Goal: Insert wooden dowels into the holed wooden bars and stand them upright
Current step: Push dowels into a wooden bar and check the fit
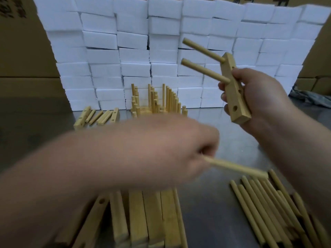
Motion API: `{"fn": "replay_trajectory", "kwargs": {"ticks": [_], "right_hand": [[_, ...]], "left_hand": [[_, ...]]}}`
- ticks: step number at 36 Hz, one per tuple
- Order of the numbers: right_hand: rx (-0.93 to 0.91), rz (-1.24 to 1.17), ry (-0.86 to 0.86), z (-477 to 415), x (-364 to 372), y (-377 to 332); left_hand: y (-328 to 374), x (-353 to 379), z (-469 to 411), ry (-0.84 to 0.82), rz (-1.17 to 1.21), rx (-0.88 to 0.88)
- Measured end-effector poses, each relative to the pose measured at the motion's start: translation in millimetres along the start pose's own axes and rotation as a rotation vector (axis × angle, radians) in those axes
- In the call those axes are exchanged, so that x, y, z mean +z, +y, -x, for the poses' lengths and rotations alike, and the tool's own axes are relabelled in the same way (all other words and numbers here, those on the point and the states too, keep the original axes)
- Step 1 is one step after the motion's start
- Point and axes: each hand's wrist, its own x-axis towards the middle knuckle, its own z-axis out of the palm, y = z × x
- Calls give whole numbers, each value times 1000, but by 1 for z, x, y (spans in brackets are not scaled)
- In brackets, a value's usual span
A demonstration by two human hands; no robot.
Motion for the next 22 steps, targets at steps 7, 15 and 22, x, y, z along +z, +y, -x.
{"fn": "replay_trajectory", "kwargs": {"ticks": [7,15,22], "right_hand": [[-23,-39,12,-1,-5,-9],[-47,-9,-26,4,1,-3],[-33,-16,-44,6,5,3]], "left_hand": [[-31,-26,8,453,195,-92],[-33,-4,-10,454,199,-108],[-27,4,-15,529,189,-69]]}}
